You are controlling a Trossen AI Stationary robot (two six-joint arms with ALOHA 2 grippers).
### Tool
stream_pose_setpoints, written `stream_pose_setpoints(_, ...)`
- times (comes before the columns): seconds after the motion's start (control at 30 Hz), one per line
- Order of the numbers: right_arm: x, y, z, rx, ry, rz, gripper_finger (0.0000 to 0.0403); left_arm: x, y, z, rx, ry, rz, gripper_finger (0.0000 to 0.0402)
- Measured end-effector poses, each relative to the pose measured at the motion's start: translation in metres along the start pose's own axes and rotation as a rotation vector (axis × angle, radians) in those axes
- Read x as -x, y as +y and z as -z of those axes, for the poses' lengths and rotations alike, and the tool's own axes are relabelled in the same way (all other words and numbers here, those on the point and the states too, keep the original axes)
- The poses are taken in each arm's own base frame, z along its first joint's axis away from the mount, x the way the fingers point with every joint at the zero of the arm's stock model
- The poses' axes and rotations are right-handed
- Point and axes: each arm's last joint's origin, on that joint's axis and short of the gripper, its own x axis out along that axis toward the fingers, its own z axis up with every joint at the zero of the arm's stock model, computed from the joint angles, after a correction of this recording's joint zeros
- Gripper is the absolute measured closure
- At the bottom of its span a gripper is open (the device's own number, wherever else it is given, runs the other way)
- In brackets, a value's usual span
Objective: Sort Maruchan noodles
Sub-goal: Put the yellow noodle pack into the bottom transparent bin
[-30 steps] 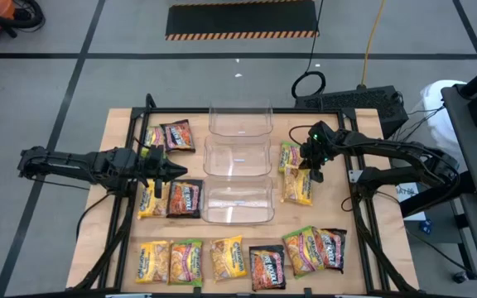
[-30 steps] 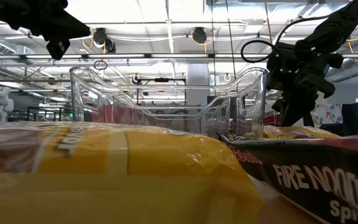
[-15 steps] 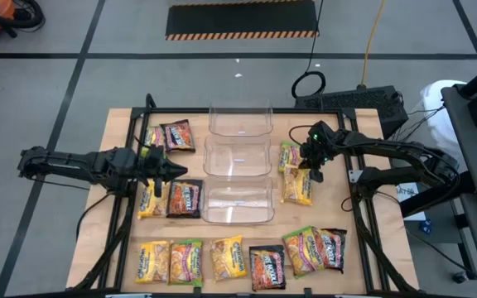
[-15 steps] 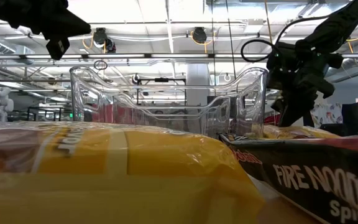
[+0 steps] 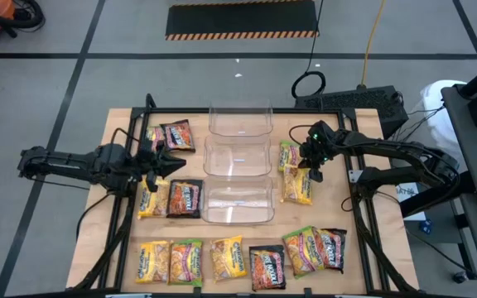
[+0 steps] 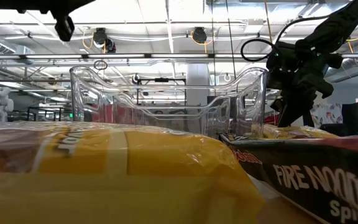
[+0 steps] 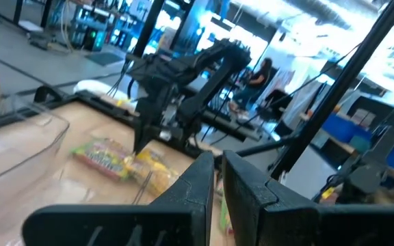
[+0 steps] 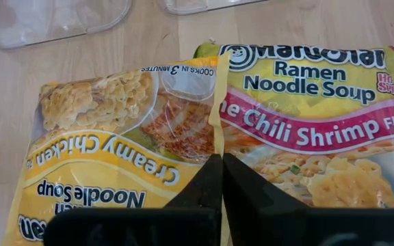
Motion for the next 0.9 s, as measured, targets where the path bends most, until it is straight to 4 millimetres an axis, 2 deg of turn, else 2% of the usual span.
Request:
stream_pose_setpoints(0.3, 0.000, 0.000, -0.001, 0.003, -0.005, 0.004, 0.0403, 0.000, -0.001, -0.003, 0.007, -0.030, 0.014, 0.0364)
stream_pose_setpoints(0.53, 0.000, 0.000, -0.001, 0.018, -0.006, 0.005, 0.0403, -0.003, -0.001, -0.001, 0.076, -0.017, -0.001, 0.0364)
stream_pose_setpoints(0.73, 0.000, 0.000, -0.001, 0.026, -0.006, 0.005, 0.0403, -0.026, 0.006, 0.010, 0.140, 0.017, -0.077, 0.0364)
stream_pose_setpoints(0.9, 0.000, 0.000, -0.001, 0.026, -0.006, 0.005, 0.0403, -0.054, 0.006, 0.007, 0.055, 0.054, -0.099, 0.0364)
